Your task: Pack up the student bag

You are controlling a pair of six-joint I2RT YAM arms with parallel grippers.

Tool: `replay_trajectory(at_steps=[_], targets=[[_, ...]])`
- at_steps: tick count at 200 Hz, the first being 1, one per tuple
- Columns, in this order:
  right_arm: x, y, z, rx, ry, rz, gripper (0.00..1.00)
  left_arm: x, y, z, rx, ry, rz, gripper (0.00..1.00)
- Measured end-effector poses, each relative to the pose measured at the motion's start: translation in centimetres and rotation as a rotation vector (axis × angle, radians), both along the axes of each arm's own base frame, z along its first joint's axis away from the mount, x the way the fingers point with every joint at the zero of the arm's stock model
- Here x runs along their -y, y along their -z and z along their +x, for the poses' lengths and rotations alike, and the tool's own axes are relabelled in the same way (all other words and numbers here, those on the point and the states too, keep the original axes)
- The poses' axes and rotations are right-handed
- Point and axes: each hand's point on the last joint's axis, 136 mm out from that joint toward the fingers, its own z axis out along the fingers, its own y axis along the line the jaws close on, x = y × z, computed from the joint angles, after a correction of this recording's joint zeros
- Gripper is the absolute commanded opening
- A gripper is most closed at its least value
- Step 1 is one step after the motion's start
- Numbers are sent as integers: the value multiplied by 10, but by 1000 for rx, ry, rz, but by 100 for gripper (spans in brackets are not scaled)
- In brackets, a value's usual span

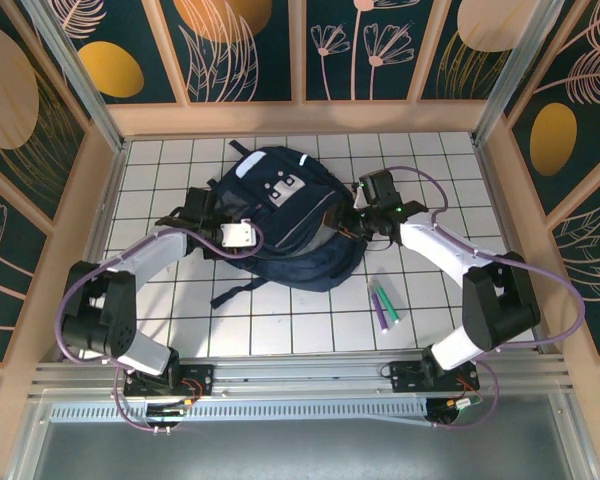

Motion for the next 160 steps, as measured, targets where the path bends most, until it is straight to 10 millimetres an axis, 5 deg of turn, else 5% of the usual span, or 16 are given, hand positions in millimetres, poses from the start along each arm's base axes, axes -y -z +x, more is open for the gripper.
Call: replay_trajectory(at_steps=[45, 56, 68, 109, 160], targets=[[4, -1, 7, 6, 12, 15, 45, 19, 19, 7, -15, 64, 31, 47], [5, -1, 8, 9, 16, 16, 45, 22, 20, 8, -6, 73, 35, 33], [7, -2, 10, 12, 21, 17, 45, 26, 20, 8, 4, 86, 33, 0], [15, 2, 30, 19, 41, 17, 45, 35, 7, 17, -27, -23, -53, 0], [21, 15, 99, 60, 49, 72, 45, 32, -23, 43, -49, -371, -203, 0]])
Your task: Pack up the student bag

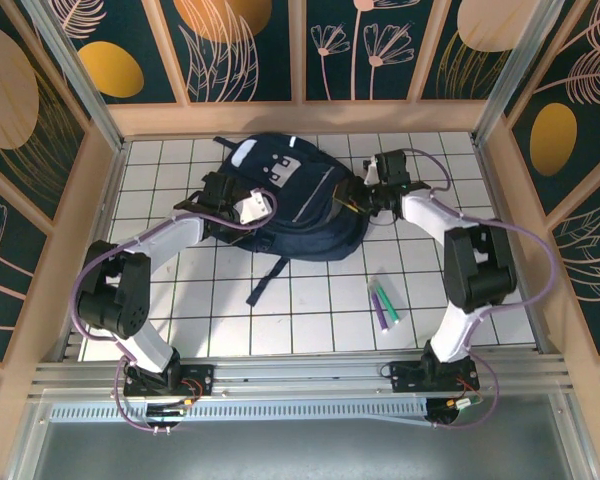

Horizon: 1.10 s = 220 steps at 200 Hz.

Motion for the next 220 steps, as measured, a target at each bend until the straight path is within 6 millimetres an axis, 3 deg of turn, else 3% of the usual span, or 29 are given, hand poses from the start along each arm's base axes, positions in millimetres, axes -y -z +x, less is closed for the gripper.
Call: replay_trajectory(at_steps=[42, 59, 82, 107, 113, 127, 136, 153, 176, 220], targets=[[-5, 10, 51, 19, 29, 4, 47, -5, -36, -15, 18, -181, -168, 0], [13, 4, 65, 18, 93, -24, 48, -5, -54, -20, 44, -217, -237, 0], [51, -6, 75, 17, 202, -91, 49, -1, -59, -28, 32, -224, -299, 0], [87, -15, 49, 6, 273, -180, 49, 12, -57, -37, -9, -159, -351, 0], [91, -18, 37, 6, 273, -200, 49, 15, -57, -40, -16, -135, -357, 8], [90, -25, 8, 15, 251, -241, 50, 18, -53, -45, -19, -86, -349, 43], [83, -31, -11, 29, 221, -260, 50, 17, -50, -48, -17, -69, -334, 51], [52, -42, -43, 60, 133, -262, 50, 13, -41, -52, 6, -20, -270, 53], [11, -47, -68, 68, 32, -215, 50, 5, -27, -54, 57, 64, -164, 56], [6, -41, -73, 41, 48, -194, 51, 6, -4, -38, 92, 197, -25, 55]])
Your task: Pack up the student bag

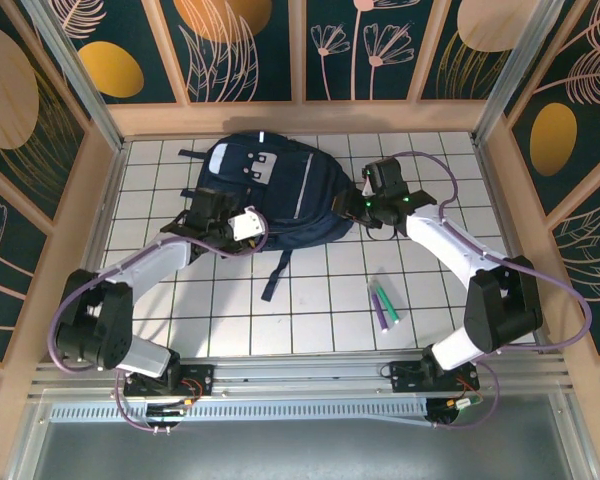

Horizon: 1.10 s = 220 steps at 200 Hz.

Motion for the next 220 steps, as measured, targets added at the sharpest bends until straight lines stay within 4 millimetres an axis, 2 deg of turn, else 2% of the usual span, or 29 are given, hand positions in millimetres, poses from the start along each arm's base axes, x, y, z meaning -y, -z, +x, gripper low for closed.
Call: replay_trajectory(at_steps=[32, 44, 58, 76, 103, 119, 133, 151, 172, 179, 184, 194, 220], targets=[[2, -1, -4, 16, 11, 16, 50, 2, 17, 15, 1, 52, 72, 50], [6, 2, -12, 9, 19, 19, 50, 2, 26, 18, -9, 63, 91, 41], [9, 3, -17, 6, 25, 23, 50, 2, 35, 18, -25, 68, 107, 37], [9, 2, -20, 18, 26, 36, 51, 1, 38, 22, -22, 66, 118, 31], [13, 15, -36, -16, 27, 44, 50, 2, 46, 34, -17, 59, 139, 21], [11, 17, -39, -28, 20, 49, 50, 2, 51, 39, -14, 59, 153, 21], [6, 16, -42, -25, 5, 54, 50, 1, 53, 43, 2, 60, 164, 32], [-5, 14, -48, -19, -26, 59, 50, 1, 51, 50, 34, 53, 172, 38], [-17, 13, -56, -19, -62, 63, 50, 1, 47, 56, 64, 53, 180, 38], [-20, 13, -57, -20, -66, 66, 50, 1, 47, 58, 72, 54, 184, 34], [-21, 13, -58, -20, -69, 68, 50, 1, 47, 60, 76, 53, 188, 28], [-24, 12, -60, -20, -73, 73, 50, 1, 48, 64, 87, 56, 196, 0], [-34, 9, -63, -15, -86, 90, 50, 2, 51, 74, 102, 44, 208, 0]])
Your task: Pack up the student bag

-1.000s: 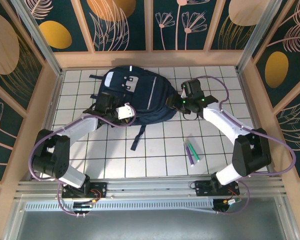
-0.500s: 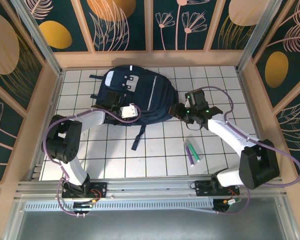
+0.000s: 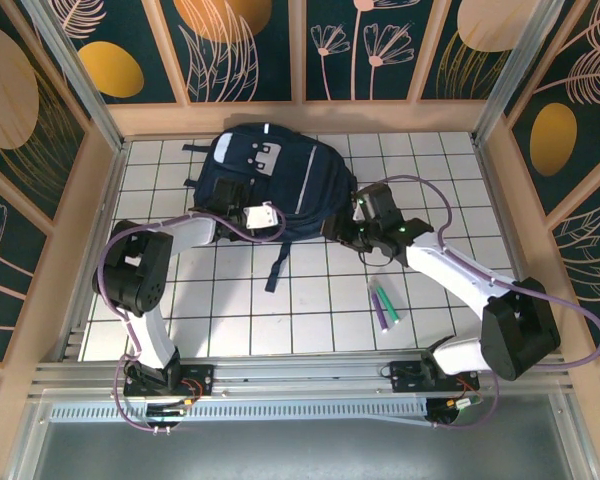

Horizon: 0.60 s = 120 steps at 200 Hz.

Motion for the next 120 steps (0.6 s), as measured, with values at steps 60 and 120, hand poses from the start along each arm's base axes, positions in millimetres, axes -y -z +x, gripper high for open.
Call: replay_trajectory(at_steps=[60, 120], targets=[[-36, 2, -16, -1, -114, 57, 50, 7, -67, -8, 35, -129, -231, 0], [-92, 10, -24, 89, -248, -14, 50, 36, -104, -54, -119, -131, -506, 0]])
